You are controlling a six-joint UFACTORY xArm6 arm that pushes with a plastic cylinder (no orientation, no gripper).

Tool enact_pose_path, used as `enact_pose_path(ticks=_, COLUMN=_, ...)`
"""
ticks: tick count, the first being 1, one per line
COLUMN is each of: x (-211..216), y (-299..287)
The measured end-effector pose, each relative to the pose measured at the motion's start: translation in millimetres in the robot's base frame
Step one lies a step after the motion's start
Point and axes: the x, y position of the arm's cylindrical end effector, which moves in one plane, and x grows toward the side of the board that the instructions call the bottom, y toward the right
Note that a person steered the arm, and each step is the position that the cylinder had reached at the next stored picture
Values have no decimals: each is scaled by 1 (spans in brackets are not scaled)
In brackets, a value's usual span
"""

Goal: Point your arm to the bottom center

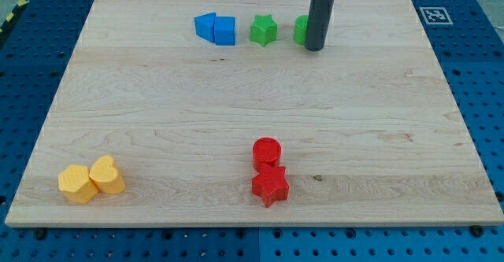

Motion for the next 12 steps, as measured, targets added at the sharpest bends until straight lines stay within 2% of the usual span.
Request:
enact_pose_path(ticks=1, x=5, y=0)
enact_pose_path(ticks=2, x=59, y=2)
enact_pose_path(ticks=3, x=93, y=-7)
enact_pose_path(ticks=5, x=96, y=-30)
enact_pose_path(ticks=6, x=101, y=-60)
enact_pose_path(ticks=7, x=125, y=-105)
enact_pose_path(ticks=9, x=215, y=-146)
enact_pose_path(ticks=11, x=274, y=-146)
enact_pose_path(ticks=12, x=285, y=-106)
